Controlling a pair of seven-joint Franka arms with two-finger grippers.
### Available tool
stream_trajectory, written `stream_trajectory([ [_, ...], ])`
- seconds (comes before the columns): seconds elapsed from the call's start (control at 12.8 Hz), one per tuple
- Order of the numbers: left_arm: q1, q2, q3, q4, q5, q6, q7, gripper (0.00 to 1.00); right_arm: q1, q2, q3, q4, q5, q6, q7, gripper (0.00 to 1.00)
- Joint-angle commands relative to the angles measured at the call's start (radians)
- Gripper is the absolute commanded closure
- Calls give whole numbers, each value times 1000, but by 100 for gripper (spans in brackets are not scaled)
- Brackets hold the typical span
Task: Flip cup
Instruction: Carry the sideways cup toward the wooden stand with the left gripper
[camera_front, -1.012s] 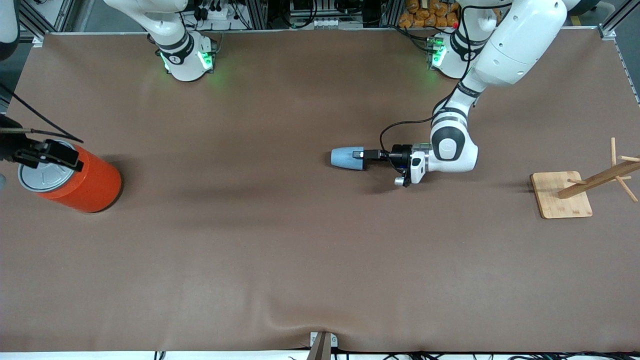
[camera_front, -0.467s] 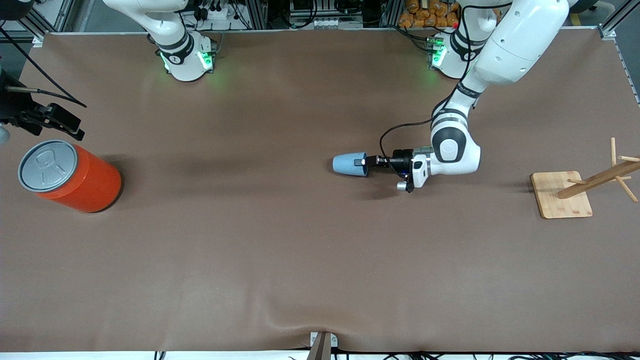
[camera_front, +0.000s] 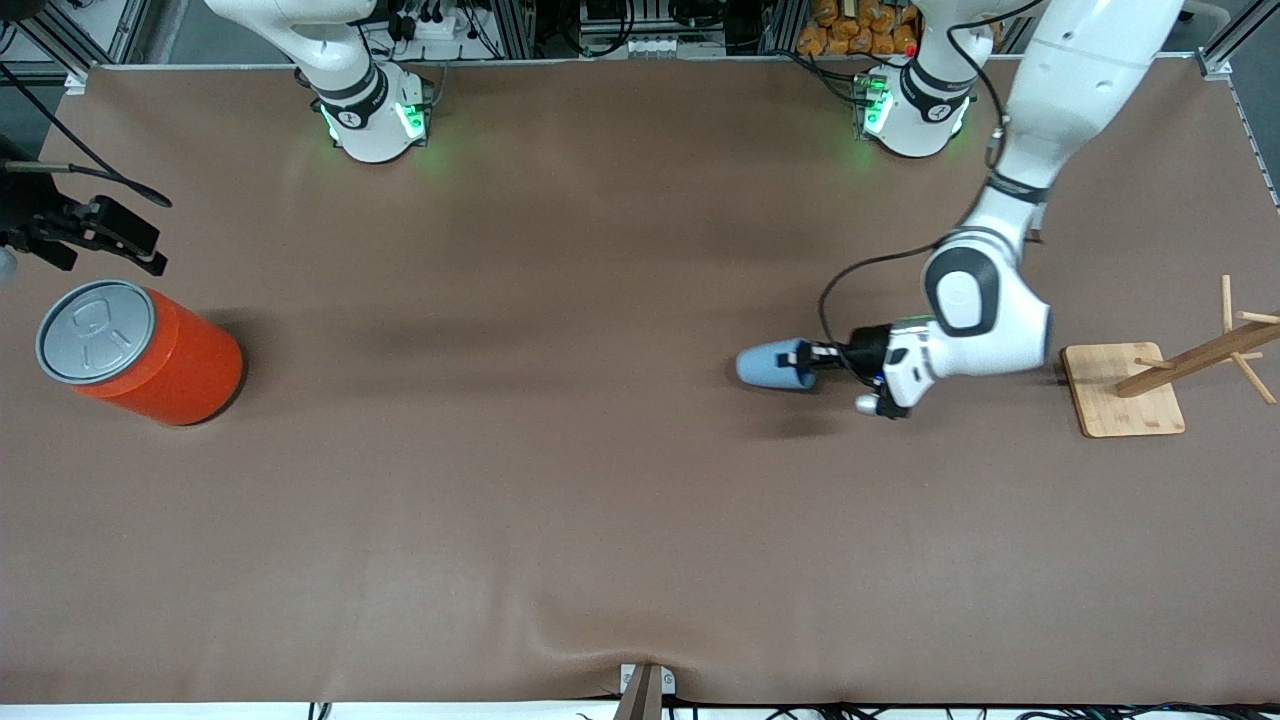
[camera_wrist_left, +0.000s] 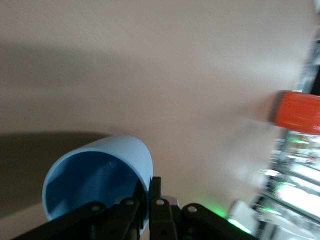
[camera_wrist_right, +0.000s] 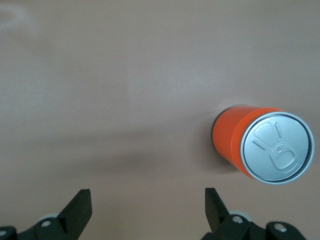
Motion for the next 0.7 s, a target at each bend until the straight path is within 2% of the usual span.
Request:
stream_trajectory([
  [0.0, -7, -35, 40, 51, 225, 8, -139, 100, 9, 50, -22, 81, 4, -32, -32, 0],
  [0.39, -6, -113, 70, 54, 590, 10, -372, 100, 9, 49, -26, 81, 10, -41, -29, 0],
  [0.62, 25, -122, 67, 34, 678, 66, -423, 100, 7, 46, -24, 83, 8, -66, -33, 0],
])
